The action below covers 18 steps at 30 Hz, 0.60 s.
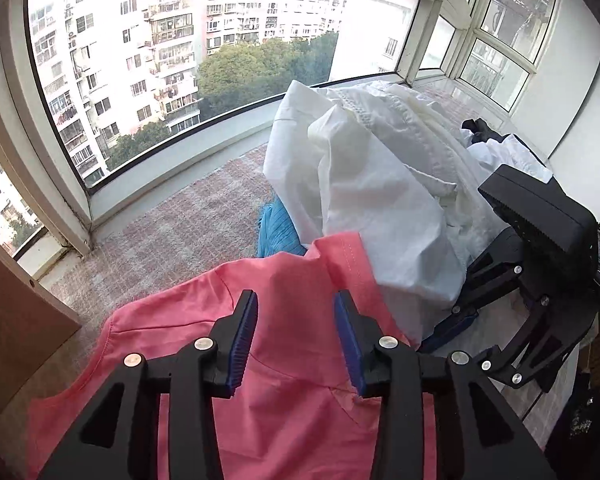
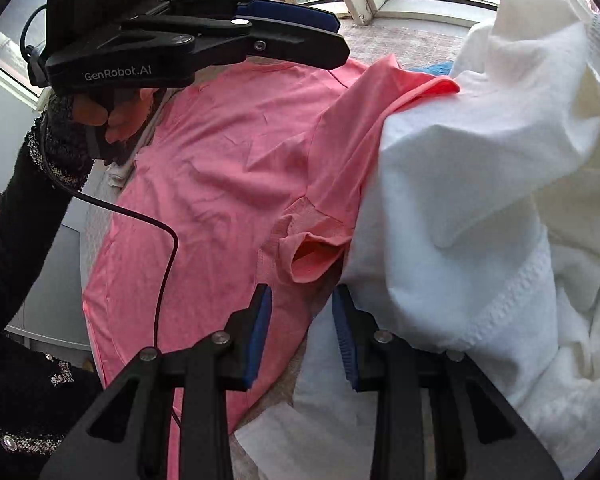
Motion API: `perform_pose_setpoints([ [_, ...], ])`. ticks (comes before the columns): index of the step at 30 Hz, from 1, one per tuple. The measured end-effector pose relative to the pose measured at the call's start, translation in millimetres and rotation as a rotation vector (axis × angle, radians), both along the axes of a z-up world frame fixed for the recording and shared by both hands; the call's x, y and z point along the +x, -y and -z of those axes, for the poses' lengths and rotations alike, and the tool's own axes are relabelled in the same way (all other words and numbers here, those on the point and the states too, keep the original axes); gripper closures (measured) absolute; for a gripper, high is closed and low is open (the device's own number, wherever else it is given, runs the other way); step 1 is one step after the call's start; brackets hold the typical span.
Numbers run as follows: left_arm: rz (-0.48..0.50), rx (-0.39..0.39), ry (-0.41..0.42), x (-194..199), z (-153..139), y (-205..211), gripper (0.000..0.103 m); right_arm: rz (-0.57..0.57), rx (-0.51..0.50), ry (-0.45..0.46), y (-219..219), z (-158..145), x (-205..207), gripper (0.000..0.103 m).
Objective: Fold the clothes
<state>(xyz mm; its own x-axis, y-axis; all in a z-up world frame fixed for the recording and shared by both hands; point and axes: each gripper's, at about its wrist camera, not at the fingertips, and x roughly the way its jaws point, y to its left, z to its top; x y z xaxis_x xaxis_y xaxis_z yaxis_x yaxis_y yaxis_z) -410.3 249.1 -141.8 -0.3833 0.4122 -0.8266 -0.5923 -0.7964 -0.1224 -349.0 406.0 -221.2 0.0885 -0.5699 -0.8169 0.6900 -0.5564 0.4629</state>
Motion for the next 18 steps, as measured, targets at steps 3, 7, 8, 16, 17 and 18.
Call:
perform_pose_setpoints([
  [3,0.091,-0.075,-0.034,-11,-2,-15,0.064,0.010,-0.014,-0.012,-4,-2,5,0.072],
  [7,0.154,-0.155,0.026,-22,19,-26,0.087,0.013,-0.003,-0.075,-5,-9,11,0.072],
  [8,0.170,-0.175,0.042,-24,24,-29,0.100,0.007,-0.001,-0.091,-3,-11,12,0.072],
  [16,0.136,-0.186,0.071,-27,29,-5,0.101,-0.032,0.078,-0.188,14,-5,9,0.072],
  [17,0.132,-0.187,0.068,-27,28,-2,0.101,-0.037,0.084,-0.200,16,-5,9,0.072],
  [18,0.128,-0.188,0.066,-26,27,0,0.101,-0.048,0.086,-0.211,18,-7,10,0.072],
])
